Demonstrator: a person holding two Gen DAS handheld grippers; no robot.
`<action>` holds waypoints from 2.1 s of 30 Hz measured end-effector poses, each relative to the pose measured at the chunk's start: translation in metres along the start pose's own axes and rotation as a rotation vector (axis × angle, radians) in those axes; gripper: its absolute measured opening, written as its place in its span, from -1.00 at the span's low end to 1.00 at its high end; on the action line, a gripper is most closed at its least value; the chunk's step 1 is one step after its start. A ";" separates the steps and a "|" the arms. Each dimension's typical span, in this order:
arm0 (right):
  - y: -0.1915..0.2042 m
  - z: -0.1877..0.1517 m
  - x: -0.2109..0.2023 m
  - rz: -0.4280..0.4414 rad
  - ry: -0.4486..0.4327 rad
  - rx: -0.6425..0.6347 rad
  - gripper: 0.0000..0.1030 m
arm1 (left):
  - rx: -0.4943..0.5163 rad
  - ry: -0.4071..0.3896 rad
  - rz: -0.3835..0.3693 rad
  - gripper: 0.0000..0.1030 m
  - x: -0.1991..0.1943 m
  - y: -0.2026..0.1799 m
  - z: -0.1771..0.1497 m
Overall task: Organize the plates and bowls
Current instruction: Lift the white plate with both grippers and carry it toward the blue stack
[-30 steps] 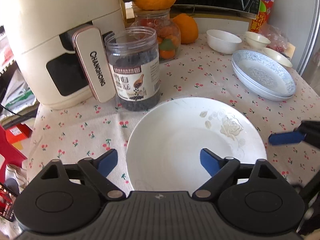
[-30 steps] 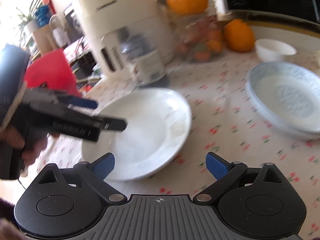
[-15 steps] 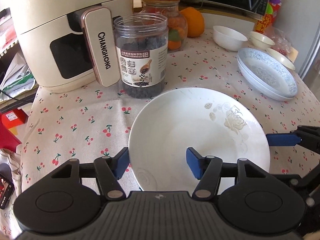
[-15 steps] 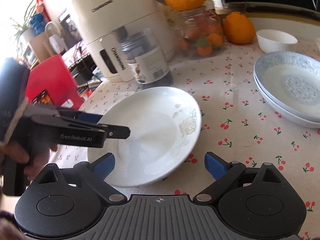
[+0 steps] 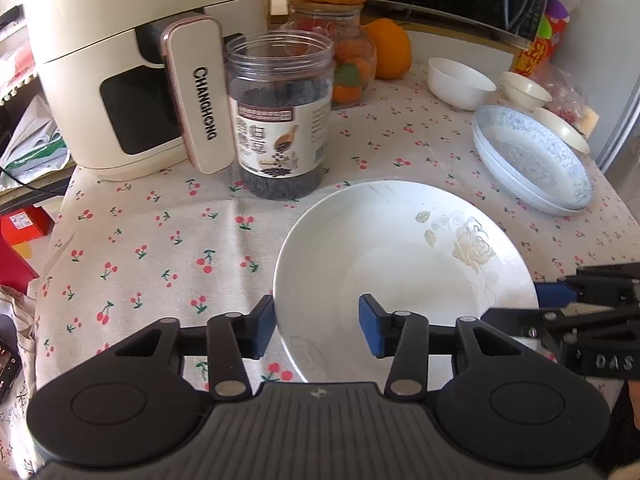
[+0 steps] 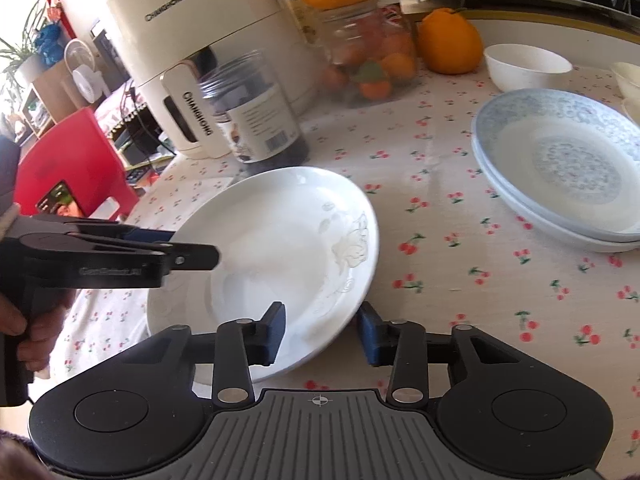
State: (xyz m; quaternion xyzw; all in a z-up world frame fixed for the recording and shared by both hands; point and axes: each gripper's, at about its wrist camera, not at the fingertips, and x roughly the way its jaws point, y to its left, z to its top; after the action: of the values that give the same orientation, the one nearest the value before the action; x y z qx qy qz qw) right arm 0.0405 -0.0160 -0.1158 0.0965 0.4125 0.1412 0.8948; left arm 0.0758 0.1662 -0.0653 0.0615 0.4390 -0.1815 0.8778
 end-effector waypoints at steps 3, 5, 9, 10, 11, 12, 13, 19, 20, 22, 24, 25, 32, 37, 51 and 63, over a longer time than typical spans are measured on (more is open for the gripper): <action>-0.009 0.003 -0.003 -0.019 -0.001 0.012 -0.28 | 0.044 0.008 -0.010 -0.25 0.000 -0.009 0.000; -0.015 0.005 -0.005 -0.033 -0.005 0.030 -0.28 | 0.066 0.014 -0.021 -0.30 0.000 -0.014 -0.001; -0.028 0.013 -0.008 -0.056 -0.017 0.072 -0.28 | 0.095 0.027 -0.057 -0.38 0.001 -0.021 -0.002; -0.032 0.014 -0.009 -0.060 -0.020 0.080 -0.28 | 0.106 0.030 -0.065 -0.40 0.002 -0.023 -0.002; -0.034 0.016 -0.009 -0.066 -0.022 0.085 -0.28 | 0.117 0.030 -0.072 -0.41 0.002 -0.025 -0.002; -0.037 0.016 -0.008 -0.069 -0.021 0.089 -0.28 | 0.123 0.029 -0.075 -0.41 0.003 -0.027 -0.002; -0.039 0.016 -0.008 -0.069 -0.017 0.092 -0.28 | 0.130 0.025 -0.075 -0.41 0.003 -0.029 -0.002; -0.035 0.011 -0.007 -0.069 -0.005 0.038 -0.23 | 0.117 0.031 -0.080 -0.42 0.009 -0.029 -0.003; -0.034 0.010 -0.007 -0.069 -0.006 0.030 -0.23 | 0.119 0.026 -0.077 -0.42 0.010 -0.030 -0.004; -0.033 0.009 -0.007 -0.072 -0.006 0.012 -0.23 | 0.113 0.026 -0.074 -0.42 0.010 -0.031 -0.003; -0.033 0.010 -0.007 -0.072 -0.003 0.005 -0.24 | 0.110 0.024 -0.070 -0.44 0.010 -0.031 -0.003; -0.033 0.010 -0.007 -0.075 -0.003 0.007 -0.28 | 0.108 0.022 -0.068 -0.47 0.009 -0.031 -0.004; -0.032 0.017 -0.018 -0.059 -0.019 0.013 -0.28 | 0.051 -0.036 -0.067 -0.54 0.000 -0.023 0.002; -0.032 0.026 -0.027 -0.049 -0.050 0.018 -0.28 | 0.022 -0.084 -0.063 -0.54 -0.009 -0.022 0.008; -0.050 0.054 -0.054 -0.059 -0.160 0.079 -0.28 | 0.020 -0.158 -0.086 -0.54 -0.016 -0.042 0.025; -0.075 0.079 -0.078 -0.070 -0.258 0.111 -0.28 | -0.005 -0.204 -0.116 -0.54 -0.011 -0.064 0.044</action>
State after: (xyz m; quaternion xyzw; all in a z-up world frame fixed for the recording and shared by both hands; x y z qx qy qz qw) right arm 0.0654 -0.1165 -0.0312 0.1488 0.3044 0.0732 0.9380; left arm 0.0789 0.0976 -0.0260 0.0150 0.3509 -0.2361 0.9060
